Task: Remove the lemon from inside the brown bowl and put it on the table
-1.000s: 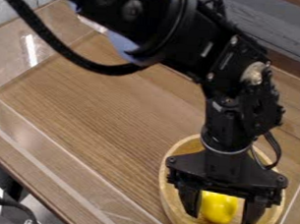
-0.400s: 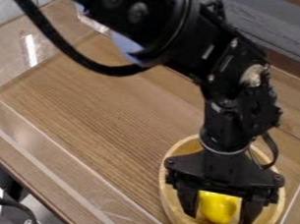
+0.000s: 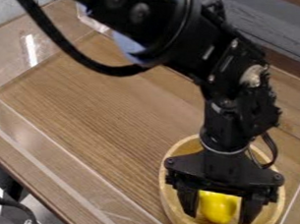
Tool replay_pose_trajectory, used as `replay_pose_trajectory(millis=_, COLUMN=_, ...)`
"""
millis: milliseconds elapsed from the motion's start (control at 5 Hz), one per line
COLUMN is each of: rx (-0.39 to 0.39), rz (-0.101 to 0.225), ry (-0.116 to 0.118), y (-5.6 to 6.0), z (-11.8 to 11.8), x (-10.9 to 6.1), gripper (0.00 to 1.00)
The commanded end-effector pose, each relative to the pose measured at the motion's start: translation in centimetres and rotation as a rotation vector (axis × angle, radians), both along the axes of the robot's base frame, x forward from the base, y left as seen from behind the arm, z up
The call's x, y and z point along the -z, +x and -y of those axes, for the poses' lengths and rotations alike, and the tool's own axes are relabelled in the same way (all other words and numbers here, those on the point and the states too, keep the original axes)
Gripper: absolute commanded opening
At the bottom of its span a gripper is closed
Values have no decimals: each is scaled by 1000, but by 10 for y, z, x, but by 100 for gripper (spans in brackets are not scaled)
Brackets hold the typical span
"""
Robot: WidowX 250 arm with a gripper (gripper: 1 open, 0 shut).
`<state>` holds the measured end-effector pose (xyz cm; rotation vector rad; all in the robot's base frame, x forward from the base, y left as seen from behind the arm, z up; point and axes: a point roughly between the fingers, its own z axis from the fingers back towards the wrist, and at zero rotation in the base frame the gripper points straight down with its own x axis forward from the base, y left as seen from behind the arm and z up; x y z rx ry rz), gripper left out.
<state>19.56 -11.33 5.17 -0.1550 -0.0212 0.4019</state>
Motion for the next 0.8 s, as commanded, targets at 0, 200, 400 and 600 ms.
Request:
replay_pose_trajectory(millis=0, rx=-16, rz=38, ry=-19, y=12, z=3, x=-9, gripper=100)
replay_pose_trajectory(millis=200, rx=-22, rz=37, ry=-20, y=12, z=3, x=-10, gripper=100)
replay_pose_trajectory(millis=400, rx=-28, rz=37, ry=-20, y=13, z=3, x=-11, gripper=100)
replay_pose_trajectory(millis=600, rx=-31, rz=38, ry=-20, y=14, z=3, x=-11, gripper=100)
